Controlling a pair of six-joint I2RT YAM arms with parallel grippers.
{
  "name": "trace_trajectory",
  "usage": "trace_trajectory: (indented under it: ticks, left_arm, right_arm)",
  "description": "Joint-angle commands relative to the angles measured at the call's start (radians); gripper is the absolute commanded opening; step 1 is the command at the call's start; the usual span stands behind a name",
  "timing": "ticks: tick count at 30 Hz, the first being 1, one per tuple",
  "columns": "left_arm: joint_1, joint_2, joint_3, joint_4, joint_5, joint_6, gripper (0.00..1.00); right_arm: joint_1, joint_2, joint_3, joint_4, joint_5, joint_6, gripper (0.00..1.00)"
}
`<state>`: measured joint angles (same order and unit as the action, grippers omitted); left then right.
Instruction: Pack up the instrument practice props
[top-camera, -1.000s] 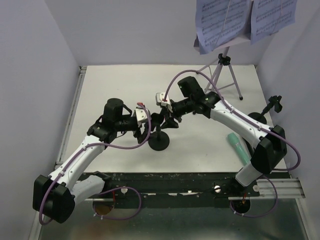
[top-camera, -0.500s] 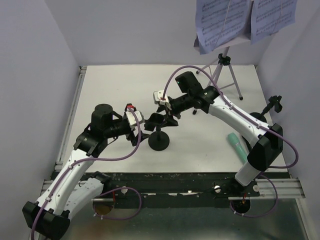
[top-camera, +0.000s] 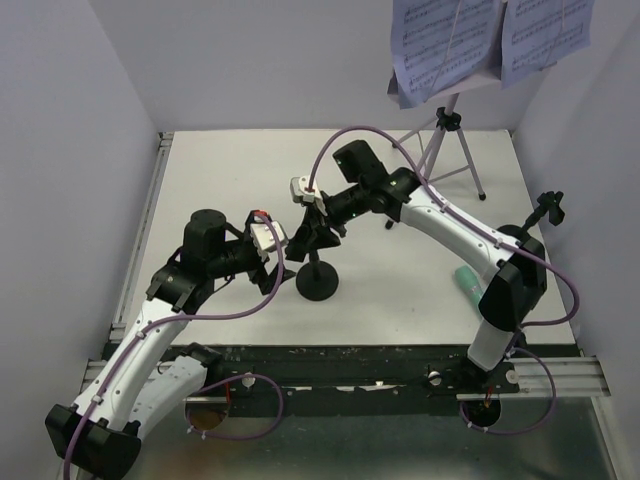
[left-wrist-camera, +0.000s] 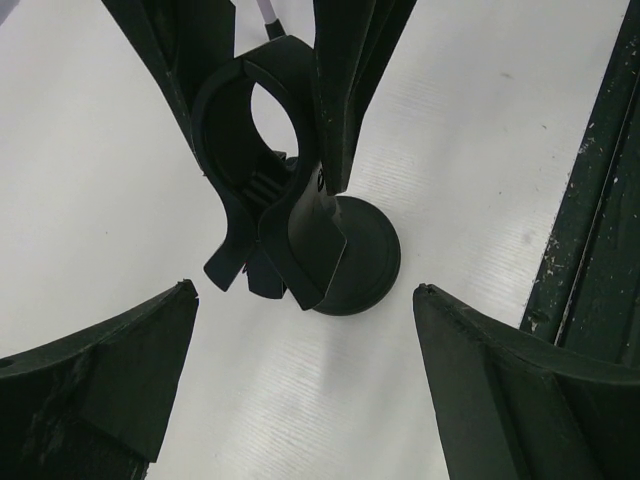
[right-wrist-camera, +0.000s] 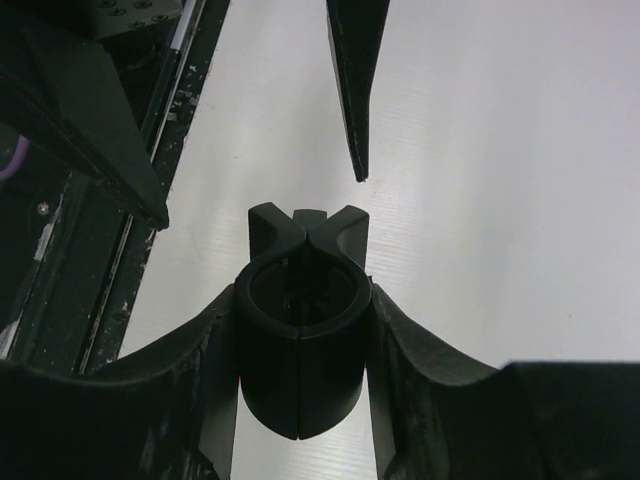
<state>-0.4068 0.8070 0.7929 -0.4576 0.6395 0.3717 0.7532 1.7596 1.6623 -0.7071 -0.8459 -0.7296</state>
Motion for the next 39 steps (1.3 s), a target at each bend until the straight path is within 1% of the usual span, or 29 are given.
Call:
trace_trajectory:
  ticks: [1,4,6,9,13,15,17,23,27,35,39]
  left_arm:
    - [0.005,-0.017,0.012,-0.015,-0.024,0.015,0.99]
    - [0.008,-0.017,0.008,-0.009,-0.018,0.012,0.99]
    - [0.011,-0.017,0.005,0.000,-0.017,0.010,0.99]
    - [0.019,-0.011,-0.004,0.028,-0.015,0.004,0.99]
    - [0.029,0.011,-0.014,0.080,0.014,-0.023,0.99]
    - [0.037,0.021,-0.017,0.103,0.031,-0.040,0.99]
    - [0.045,0.030,-0.020,0.123,0.038,-0.053,0.99]
    - [0.057,0.054,-0.026,0.165,0.057,-0.082,0.99]
    - [0.063,0.067,-0.027,0.186,0.066,-0.097,0.99]
    - [0.066,0.098,-0.004,0.195,0.077,-0.114,0.99]
    - [0.066,0.107,-0.003,0.198,0.078,-0.114,0.99]
  right_arm:
    - [0.008,-0.003,0.039,-0.043,-0.001,0.016,0.43]
    - [-0.008,-0.063,-0.002,-0.025,0.059,0.064,0.39]
    - [-0.041,-0.113,-0.039,-0.012,0.090,0.102,0.36]
    - [-0.121,-0.189,-0.091,-0.051,0.111,0.107,0.29]
    - [-0.245,-0.284,-0.173,-0.066,0.165,0.168,0.23]
    - [-0.316,-0.317,-0.206,-0.051,0.197,0.217,0.23]
    - [-0.379,-0.353,-0.237,-0.037,0.244,0.229,0.23]
    - [-0.486,-0.469,-0.384,0.067,0.514,0.249,0.22]
    - [-0.574,-0.515,-0.444,0.139,0.609,0.282,0.20]
    - [-0.777,-0.493,-0.435,0.196,0.666,0.318,0.19]
    - [-0.836,-0.486,-0.424,0.213,0.699,0.320,0.18]
